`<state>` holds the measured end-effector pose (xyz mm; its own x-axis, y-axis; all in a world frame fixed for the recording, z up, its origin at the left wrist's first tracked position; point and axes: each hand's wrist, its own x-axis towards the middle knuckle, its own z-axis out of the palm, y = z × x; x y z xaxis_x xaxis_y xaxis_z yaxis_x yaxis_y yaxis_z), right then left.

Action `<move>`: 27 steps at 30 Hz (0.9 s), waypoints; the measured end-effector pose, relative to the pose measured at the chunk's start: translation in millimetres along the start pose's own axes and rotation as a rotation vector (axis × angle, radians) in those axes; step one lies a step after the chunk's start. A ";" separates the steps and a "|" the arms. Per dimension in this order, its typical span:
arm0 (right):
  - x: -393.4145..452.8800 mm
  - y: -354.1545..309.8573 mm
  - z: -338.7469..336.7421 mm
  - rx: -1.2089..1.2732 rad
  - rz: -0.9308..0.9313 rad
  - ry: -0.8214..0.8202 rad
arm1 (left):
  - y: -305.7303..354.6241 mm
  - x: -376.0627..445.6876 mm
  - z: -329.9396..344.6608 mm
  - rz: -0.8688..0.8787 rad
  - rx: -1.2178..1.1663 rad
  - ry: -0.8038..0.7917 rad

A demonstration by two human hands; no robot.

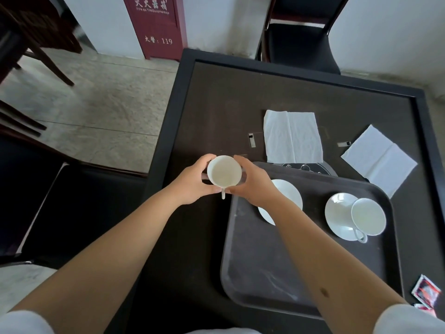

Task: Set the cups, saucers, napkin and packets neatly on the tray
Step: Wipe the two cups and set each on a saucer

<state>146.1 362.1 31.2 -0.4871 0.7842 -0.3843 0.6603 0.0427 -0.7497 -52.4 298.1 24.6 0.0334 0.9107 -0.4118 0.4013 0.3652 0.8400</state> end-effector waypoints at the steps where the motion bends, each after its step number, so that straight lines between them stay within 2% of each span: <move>1: -2.6 -0.6 0.3 0.023 -0.002 0.014 | 2.3 -3.6 -0.6 0.000 -0.006 0.016; 12: -65.4 -3.2 -7.1 0.210 -0.023 0.068 | 31.6 -54.2 17.4 0.059 0.007 0.056; 27: -182.0 26.6 -50.1 0.129 -0.062 0.186 | 89.0 -116.9 107.7 0.112 0.009 0.049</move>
<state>281.0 251.5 108.2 -0.4028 0.8837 -0.2384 0.5484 0.0246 -0.8358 77.9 203.3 109.4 0.0342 0.9540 -0.2979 0.4056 0.2592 0.8765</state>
